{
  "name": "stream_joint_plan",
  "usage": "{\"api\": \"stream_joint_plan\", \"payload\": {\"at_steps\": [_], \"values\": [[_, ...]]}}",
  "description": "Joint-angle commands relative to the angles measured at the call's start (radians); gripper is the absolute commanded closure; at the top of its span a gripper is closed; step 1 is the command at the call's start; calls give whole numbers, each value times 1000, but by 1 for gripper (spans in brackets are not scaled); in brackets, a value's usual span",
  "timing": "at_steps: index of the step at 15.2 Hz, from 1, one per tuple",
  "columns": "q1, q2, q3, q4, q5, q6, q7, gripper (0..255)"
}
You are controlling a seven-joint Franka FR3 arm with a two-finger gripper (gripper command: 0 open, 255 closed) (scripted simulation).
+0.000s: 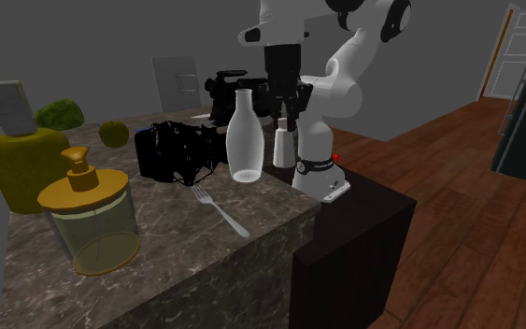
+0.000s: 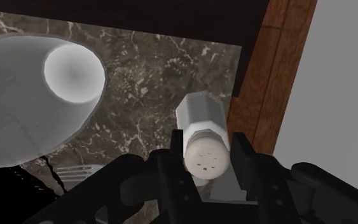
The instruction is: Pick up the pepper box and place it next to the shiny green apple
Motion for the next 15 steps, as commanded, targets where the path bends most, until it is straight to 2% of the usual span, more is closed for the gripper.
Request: {"api": "stream_joint_plan", "payload": {"at_steps": [1, 14, 15], "values": [[-2, 0, -4, 26, -5, -26, 3, 255], [-13, 32, -28, 203, -30, -170, 18, 255], [-25, 42, -52, 205, -51, -166, -7, 255]]}}
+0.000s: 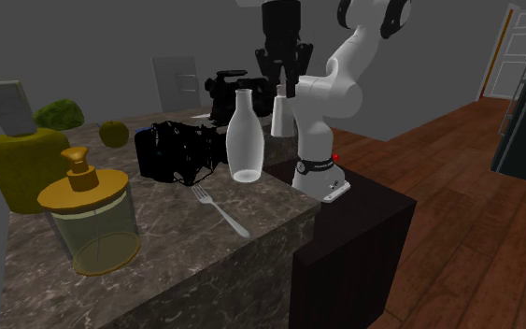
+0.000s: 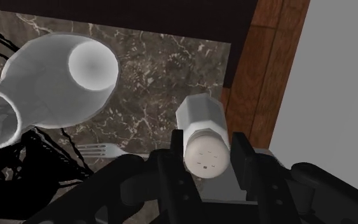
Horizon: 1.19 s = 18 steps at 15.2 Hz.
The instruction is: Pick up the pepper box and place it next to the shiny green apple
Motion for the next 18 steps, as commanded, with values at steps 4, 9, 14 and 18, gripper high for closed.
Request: {"api": "stream_joint_plan", "payload": {"at_steps": [4, 9, 14, 18], "values": [[-50, 62, -108, 27, -91, 21, -109, 255], [-96, 159, -220, 81, -177, 55, -225, 255], [-127, 280, -326, 163, -241, 91, -335, 255], [-140, 390, -407, 248, -273, 115, -422, 255]]}}
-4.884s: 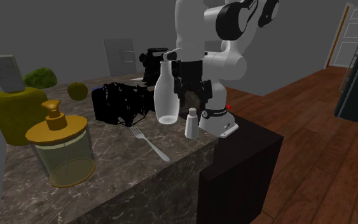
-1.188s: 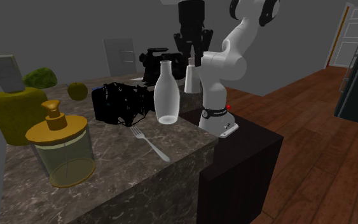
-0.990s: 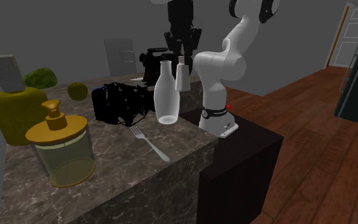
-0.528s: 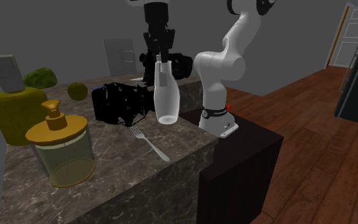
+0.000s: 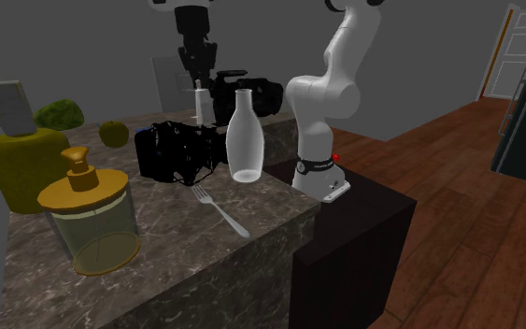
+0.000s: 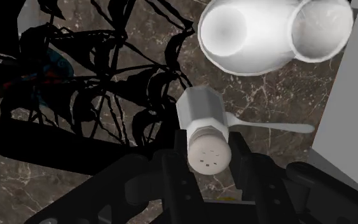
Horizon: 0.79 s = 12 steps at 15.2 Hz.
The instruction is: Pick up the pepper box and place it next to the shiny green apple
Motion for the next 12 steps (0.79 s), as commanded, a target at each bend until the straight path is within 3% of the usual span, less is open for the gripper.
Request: {"api": "stream_joint_plan", "payload": {"at_steps": [1, 7, 12], "values": [[-5, 65, -44, 50, -13, 16, -48, 255], [-8, 254, -162, 216, -13, 36, -185, 255], [-11, 434, -258, 386, 33, 34, -312, 255]]}}
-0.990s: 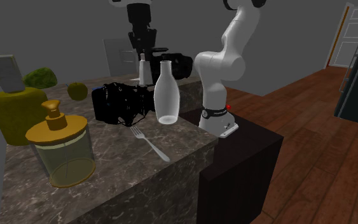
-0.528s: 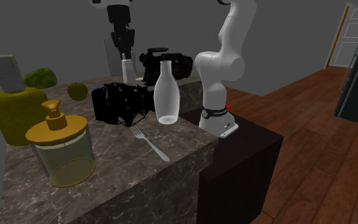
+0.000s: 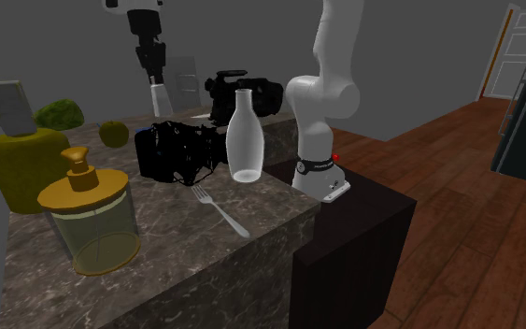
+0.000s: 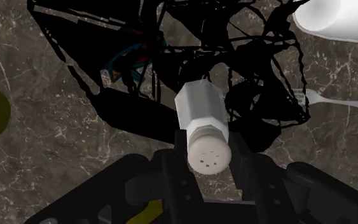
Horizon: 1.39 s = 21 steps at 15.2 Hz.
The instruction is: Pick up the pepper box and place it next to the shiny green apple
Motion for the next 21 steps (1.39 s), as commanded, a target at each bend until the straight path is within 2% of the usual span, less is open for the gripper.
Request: {"api": "stream_joint_plan", "payload": {"at_steps": [1, 5, 8, 12, 15, 21], "values": [[-3, 77, -38, 71, 27, -2, -55, 255], [-28, 248, -104, 239, 107, -30, -169, 255], [-72, 389, -138, 386, 185, -68, -253, 255], [-173, 592, -154, 623, 299, -150, -346, 255], [-289, 762, -140, 862, 387, -241, -391, 255], [-263, 743, -138, 749, 376, -149, -399, 255]]}}
